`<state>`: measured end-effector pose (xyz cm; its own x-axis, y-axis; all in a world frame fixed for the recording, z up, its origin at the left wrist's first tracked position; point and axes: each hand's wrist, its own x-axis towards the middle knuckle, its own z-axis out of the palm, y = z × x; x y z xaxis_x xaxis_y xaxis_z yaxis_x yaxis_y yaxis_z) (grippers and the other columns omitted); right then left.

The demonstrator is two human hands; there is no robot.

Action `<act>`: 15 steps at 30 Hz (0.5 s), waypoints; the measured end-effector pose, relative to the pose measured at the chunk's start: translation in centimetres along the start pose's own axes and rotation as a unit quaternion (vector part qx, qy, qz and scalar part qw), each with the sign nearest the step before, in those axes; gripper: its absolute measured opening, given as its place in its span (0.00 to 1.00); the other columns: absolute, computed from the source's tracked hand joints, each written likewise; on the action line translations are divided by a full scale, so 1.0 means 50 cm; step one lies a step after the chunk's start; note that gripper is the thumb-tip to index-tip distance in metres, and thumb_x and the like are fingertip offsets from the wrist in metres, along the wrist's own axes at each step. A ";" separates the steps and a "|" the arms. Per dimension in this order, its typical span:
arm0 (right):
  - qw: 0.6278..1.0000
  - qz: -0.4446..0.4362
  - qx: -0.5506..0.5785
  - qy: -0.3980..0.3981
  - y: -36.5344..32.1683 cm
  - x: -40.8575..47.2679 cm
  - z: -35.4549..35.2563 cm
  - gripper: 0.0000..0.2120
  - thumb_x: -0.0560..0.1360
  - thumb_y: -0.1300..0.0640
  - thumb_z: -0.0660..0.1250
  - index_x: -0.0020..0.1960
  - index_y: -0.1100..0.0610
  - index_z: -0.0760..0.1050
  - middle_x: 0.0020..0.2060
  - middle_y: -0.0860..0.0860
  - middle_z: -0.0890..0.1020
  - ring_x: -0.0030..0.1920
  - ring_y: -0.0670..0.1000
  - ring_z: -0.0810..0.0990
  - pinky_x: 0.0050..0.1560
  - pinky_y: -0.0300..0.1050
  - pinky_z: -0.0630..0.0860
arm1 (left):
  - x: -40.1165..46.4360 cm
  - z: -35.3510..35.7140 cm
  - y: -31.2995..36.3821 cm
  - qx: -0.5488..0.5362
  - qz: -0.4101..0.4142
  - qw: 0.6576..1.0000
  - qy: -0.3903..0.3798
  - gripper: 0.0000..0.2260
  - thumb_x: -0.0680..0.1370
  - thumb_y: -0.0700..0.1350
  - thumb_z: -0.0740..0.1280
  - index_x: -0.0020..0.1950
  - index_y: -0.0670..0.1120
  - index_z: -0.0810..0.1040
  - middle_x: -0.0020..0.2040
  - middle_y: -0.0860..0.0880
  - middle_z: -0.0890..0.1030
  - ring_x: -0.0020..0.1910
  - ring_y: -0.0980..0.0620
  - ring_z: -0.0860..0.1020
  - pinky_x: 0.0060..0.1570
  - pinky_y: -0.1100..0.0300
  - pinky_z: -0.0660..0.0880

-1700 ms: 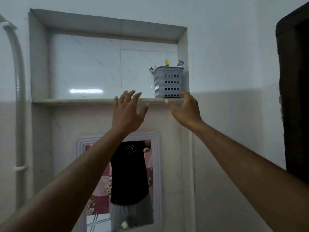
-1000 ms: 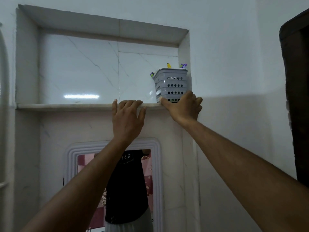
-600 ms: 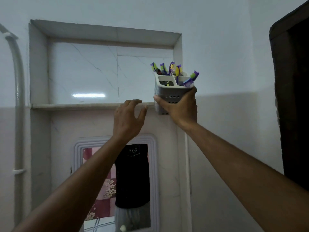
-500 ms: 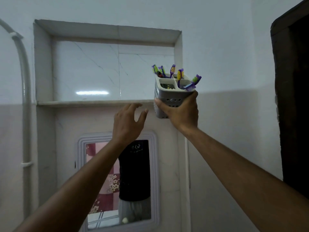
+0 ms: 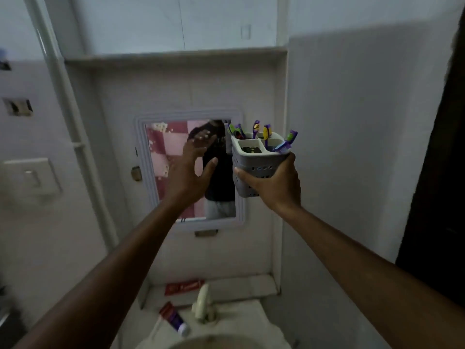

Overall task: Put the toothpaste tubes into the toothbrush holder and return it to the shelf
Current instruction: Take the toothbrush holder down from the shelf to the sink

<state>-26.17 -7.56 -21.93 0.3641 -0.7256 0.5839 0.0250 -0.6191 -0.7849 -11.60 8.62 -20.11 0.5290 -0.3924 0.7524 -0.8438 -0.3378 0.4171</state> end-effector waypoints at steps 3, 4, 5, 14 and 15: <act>0.999 0.024 -0.010 -0.032 0.060 -0.060 0.015 0.60 0.57 0.24 0.84 0.77 0.53 0.67 0.69 0.48 0.82 0.64 0.53 0.85 0.57 0.55 0.87 | -0.076 0.021 -0.039 -0.004 -0.040 0.999 -0.026 0.24 0.84 0.61 0.68 0.73 0.47 0.78 0.71 0.47 0.81 0.68 0.48 0.79 0.62 0.52 0.76; 0.998 0.034 -0.013 -0.043 0.076 -0.076 0.020 0.60 0.58 0.24 0.85 0.77 0.53 0.66 0.69 0.48 0.82 0.64 0.52 0.85 0.57 0.54 0.87 | -0.098 0.028 -0.053 -0.002 -0.051 0.998 -0.034 0.25 0.84 0.61 0.67 0.74 0.46 0.78 0.71 0.46 0.81 0.68 0.48 0.79 0.64 0.50 0.77; 0.997 0.045 -0.020 -0.055 0.094 -0.095 0.027 0.59 0.58 0.25 0.85 0.77 0.53 0.67 0.69 0.48 0.82 0.64 0.52 0.84 0.57 0.53 0.86 | -0.123 0.036 -0.072 0.000 -0.064 0.997 -0.044 0.25 0.84 0.61 0.67 0.74 0.46 0.78 0.70 0.46 0.82 0.68 0.48 0.79 0.65 0.49 0.77; 0.979 0.146 -0.065 -0.125 0.264 -0.248 0.115 0.54 0.60 0.31 0.87 0.75 0.53 0.68 0.68 0.47 0.82 0.66 0.54 0.84 0.62 0.56 0.83 | -0.363 0.119 -0.292 -0.023 -0.193 0.970 -0.145 0.16 0.83 0.54 0.71 0.66 0.46 0.83 0.61 0.47 0.86 0.58 0.49 0.84 0.59 0.51 0.79; 0.977 0.154 -0.071 -0.131 0.284 -0.265 0.129 0.54 0.60 0.32 0.87 0.75 0.54 0.68 0.68 0.48 0.82 0.67 0.55 0.84 0.62 0.57 0.83 | -0.393 0.132 -0.325 -0.017 -0.204 0.964 -0.169 0.14 0.82 0.51 0.72 0.66 0.46 0.84 0.60 0.47 0.87 0.57 0.49 0.84 0.58 0.53 0.79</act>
<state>-24.61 -4.81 -42.16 0.5604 -0.7939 0.2359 -0.2460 -0.4315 -0.8679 -7.68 16.19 -45.05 0.8120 -0.4905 0.3164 -0.5590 -0.4973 0.6635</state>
